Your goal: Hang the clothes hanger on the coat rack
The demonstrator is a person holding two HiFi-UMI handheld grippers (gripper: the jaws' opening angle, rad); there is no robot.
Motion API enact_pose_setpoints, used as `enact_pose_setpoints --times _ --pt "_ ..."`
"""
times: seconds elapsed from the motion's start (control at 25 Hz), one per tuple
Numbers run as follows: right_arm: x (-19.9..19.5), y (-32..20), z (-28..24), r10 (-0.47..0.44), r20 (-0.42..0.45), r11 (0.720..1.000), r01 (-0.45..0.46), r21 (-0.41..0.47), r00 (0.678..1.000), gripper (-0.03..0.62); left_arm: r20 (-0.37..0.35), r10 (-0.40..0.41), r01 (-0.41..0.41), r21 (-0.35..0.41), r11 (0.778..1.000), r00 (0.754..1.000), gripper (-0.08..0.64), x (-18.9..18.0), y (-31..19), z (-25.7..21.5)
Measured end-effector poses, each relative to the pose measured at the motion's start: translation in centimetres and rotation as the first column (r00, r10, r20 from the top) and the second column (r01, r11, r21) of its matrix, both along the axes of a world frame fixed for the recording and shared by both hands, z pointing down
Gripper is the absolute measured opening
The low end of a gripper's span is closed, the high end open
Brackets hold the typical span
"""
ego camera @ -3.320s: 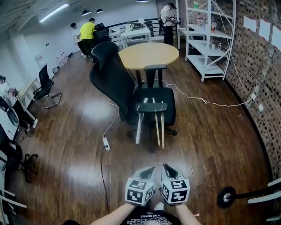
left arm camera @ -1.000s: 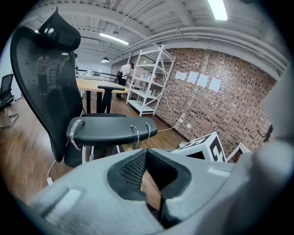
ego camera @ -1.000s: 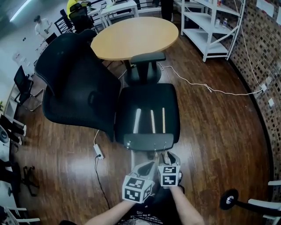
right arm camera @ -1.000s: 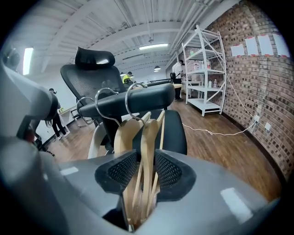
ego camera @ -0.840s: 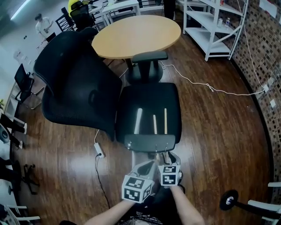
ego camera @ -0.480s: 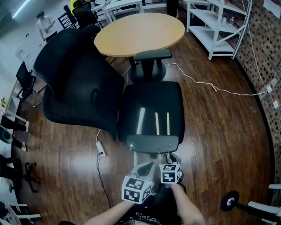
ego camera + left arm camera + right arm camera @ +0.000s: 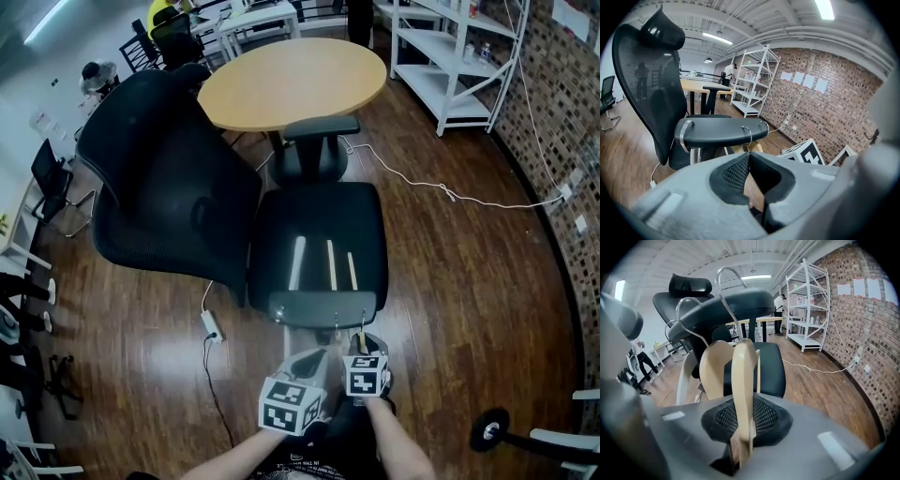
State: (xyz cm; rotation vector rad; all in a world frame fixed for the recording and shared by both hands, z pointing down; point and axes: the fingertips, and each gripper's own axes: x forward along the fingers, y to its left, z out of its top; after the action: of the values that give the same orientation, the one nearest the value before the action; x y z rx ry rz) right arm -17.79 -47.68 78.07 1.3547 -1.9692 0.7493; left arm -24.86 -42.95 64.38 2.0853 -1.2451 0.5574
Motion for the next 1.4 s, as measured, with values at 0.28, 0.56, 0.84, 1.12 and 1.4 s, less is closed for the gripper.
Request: enact_pose_setpoints --times 0.28,0.56,0.84,1.12,1.4 --pt "1.6 1.0 -0.7 0.059 0.007 0.998 -0.059 -0.02 0.998 0.037 -0.013 0.043 -0.043 0.021 0.999 0.999 0.003 0.9 0.6 -1.1" --pt "4.4 3.7 -2.5 0.13 -0.008 0.991 -0.13 -0.01 0.992 0.037 -0.038 0.119 -0.116 0.069 0.991 0.992 0.003 3.3 1.9 -2.7" --pt "6.4 7.6 -6.9 0.226 0.009 0.974 -0.226 0.029 0.974 0.037 -0.075 0.218 -0.207 0.129 0.97 0.973 0.003 5.9 4.2 -4.7" --pt "9.2 12.2 -12.6 0.32 0.04 0.94 -0.322 0.11 0.947 0.037 -0.113 0.334 -0.315 0.159 0.936 0.936 0.003 10.2 6.9 -5.8" --pt "12.9 17.1 -17.2 0.418 0.056 0.887 -0.42 0.193 0.907 0.037 -0.152 0.455 -0.43 0.173 0.886 0.877 0.003 15.4 10.4 -6.3"
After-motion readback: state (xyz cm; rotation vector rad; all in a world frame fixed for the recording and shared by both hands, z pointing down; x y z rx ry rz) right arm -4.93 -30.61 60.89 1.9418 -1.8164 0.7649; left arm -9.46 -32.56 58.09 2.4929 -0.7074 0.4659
